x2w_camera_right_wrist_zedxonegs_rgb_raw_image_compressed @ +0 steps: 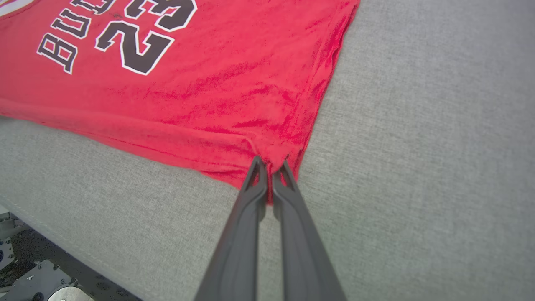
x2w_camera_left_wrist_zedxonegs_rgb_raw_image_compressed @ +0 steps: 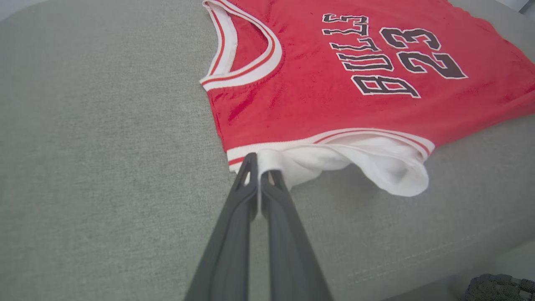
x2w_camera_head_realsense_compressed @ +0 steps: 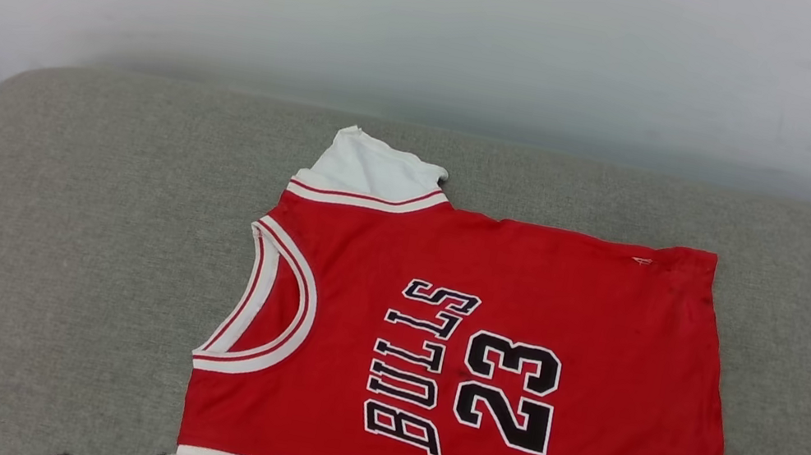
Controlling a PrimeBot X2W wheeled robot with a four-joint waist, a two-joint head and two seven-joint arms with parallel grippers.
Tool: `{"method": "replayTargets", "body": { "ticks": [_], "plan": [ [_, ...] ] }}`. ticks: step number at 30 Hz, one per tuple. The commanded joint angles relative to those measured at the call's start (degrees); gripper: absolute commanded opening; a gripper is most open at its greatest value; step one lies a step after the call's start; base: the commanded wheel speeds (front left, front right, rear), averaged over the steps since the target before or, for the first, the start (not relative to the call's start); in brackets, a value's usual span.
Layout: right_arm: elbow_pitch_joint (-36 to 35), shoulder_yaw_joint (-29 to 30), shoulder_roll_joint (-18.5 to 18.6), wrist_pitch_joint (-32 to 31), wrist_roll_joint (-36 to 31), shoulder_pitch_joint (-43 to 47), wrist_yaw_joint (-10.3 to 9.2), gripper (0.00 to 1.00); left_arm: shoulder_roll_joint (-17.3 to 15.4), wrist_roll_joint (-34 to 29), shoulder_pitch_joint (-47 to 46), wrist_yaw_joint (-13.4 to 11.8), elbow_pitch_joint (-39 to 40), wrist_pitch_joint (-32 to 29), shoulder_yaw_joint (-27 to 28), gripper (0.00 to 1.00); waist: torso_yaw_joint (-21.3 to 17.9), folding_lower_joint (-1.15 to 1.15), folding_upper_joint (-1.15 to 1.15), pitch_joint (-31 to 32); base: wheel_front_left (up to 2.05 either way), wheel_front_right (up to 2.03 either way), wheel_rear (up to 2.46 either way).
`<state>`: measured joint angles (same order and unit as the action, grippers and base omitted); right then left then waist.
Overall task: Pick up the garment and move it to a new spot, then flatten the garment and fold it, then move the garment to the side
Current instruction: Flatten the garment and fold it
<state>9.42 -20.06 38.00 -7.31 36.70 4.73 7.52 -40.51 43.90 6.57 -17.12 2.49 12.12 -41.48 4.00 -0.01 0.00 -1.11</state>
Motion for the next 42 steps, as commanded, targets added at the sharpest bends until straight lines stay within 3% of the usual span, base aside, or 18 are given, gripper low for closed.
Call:
{"method": "replayTargets", "body": {
  "ticks": [1,7,16,25,34,35,36,37,38,39,40,42],
  "plan": [
    [-1.11,1.25,-0.58,-0.73,-0.58,-0.96,-0.06,0.00,-0.45,-0.77,-2.18,0.54,-0.28,-0.11,0.63,0.00,-0.28,0.01,0.00,-0.77,0.00,0.00,0.00],
    [-5.31,5.30,-2.18,-4.33,-2.22,-3.91,-0.05,0.00,-1.57,-3.75,-12.26,3.70,-1.55,-2.15,1.26,0.00,-0.92,0.01,0.00,-4.04,0.00,0.00,0.00],
    [-5.94,5.05,-3.37,-6.68,-3.07,-11.85,-0.06,0.00,-0.82,-5.55,-25.42,8.73,-7.77,-4.24,2.23,0.00,-3.49,0.01,0.00,-11.54,0.00,0.00,0.00],
    [0.19,0.10,-4.55,-6.74,-2.97,-19.21,-0.05,0.00,2.55,-5.29,-32.61,14.65,-21.62,-4.45,0.63,0.00,-4.92,0.01,0.00,-17.48,0.00,0.00,0.00],
    [5.59,-5.22,-4.27,-4.58,-1.11,-22.53,-0.05,0.00,6.70,-4.93,-34.74,19.28,-34.85,-2.79,-1.60,0.00,-5.24,0.01,0.00,-16.91,0.00,0.00,0.00],
    [5.73,-5.43,-4.07,-4.20,-0.86,-22.95,-0.05,0.00,6.76,-4.82,-35.02,19.48,-35.53,-2.38,-1.46,0.11,-5.21,0.01,0.00,-16.45,0.00,0.00,0.00],
    [5.99,-5.31,-4.01,-3.76,-0.55,-23.38,-0.05,0.00,6.68,-4.66,-35.29,19.56,-36.20,-2.13,-1.31,0.70,-5.12,0.01,0.00,-15.88,0.00,0.00,0.00],
    [6.13,-5.46,-3.80,-3.68,-0.28,-23.62,-0.05,0.00,6.45,-4.74,-35.71,19.69,-36.52,-1.83,-1.12,1.00,-4.94,0.01,0.00,-15.31,0.00,0.00,0.00],
    [6.23,-5.67,-3.57,-3.89,0.08,-23.66,-0.05,0.03,6.00,-5.12,-36.34,19.60,-36.62,-1.57,-0.99,1.00,-4.75,0.01,0.00,-14.72,0.00,0.00,0.00],
    [6.13,-5.72,-3.37,-3.81,0.37,-23.74,-0.05,0.46,5.59,-5.50,-37.02,19.52,-36.49,-1.39,-0.94,1.00,-4.51,0.01,0.00,-14.16,0.00,0.00,0.00],
    [6.03,-5.69,-3.14,-3.62,0.60,-23.81,-0.05,1.00,5.28,-5.60,-37.49,19.56,-36.31,-1.33,-0.86,1.00,-4.24,0.01,0.00,-13.57,0.00,0.00,0.00],
    [5.45,-5.80,-2.63,-3.52,0.94,-23.67,-0.05,1.00,4.63,-5.79,-38.54,19.86,-35.44,-1.56,-0.61,1.00,-3.64,0.01,0.00,-12.52,0.00,0.00,0.00]
  ]
}}
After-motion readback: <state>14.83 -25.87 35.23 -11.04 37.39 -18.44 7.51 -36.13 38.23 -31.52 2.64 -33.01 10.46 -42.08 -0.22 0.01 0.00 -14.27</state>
